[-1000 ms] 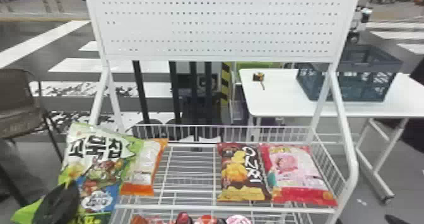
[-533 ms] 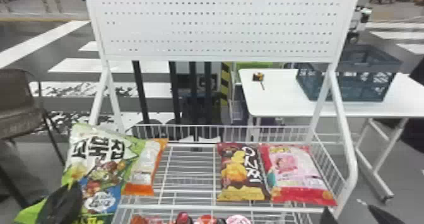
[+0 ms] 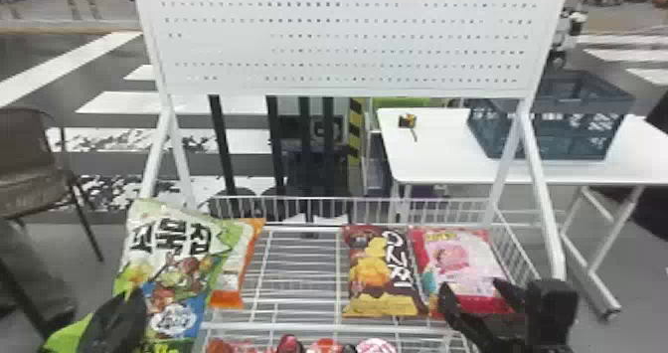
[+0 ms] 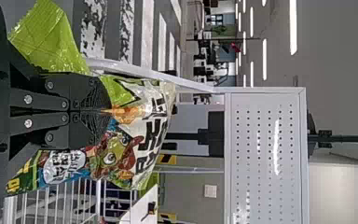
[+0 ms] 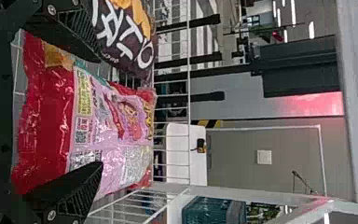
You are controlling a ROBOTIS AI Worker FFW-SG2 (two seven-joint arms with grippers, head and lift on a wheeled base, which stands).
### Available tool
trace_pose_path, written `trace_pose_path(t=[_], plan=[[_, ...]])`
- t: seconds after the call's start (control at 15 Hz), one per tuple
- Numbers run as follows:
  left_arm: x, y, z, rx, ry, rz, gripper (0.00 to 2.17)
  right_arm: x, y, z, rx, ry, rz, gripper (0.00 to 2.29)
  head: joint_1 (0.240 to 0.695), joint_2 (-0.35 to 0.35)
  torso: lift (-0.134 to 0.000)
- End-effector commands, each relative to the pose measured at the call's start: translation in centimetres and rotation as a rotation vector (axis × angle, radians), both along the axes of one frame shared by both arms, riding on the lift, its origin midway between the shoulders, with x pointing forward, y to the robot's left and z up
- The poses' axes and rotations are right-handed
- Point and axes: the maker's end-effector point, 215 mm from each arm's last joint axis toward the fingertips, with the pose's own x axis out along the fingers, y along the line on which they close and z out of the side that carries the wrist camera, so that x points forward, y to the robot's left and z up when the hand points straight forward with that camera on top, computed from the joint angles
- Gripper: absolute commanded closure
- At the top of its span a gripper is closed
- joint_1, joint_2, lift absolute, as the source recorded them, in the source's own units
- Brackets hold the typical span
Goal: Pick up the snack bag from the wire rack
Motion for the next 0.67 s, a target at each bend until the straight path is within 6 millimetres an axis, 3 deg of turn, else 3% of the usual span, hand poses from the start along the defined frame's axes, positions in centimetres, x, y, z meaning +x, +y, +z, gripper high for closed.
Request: trace_pose_path(t=[0.0,0.2,0.27,0.33,0.4,0.6], plan=[[0.2,0.0,-0.1,0.0,0.0,0.001,1.69,3.1,-0.8,-1.3,-0.01,0.03,-0.014,0.12,0.499,0.0,0.0],[0.3,-0.1,-0.3,0.0,0.001,-0.003,1.69,4.9,-1.9,-2.7,-0.027,0.069,-0.031,0.2,0.499,0.0,0.0],[0.3,-0.1,-0.2,0.0,0.0,-0.001,1.69,4.7,-1.9,-3.3,-0.025,0.092,-0.031,0.72,0.499,0.0,0.0],[0.4,0.0,-0.2,0.0,-0.002,-0.001,1.69,4.5,-2.0,-3.2,-0.025,0.091,-0.033,1.61,0.499,0.0,0.0],[0.5,0.0,-0.2,0.0,-0.003,-0.001,1.69,4.3,-2.2,-3.3,-0.022,0.096,-0.047,2.17,0.499,0.0,0.0],[0.6,-0.2,-0.3,-0.001,-0.001,-0.006,1.69,3.8,-2.4,-2.7,-0.025,0.098,-0.051,2.23,0.499,0.0,0.0]])
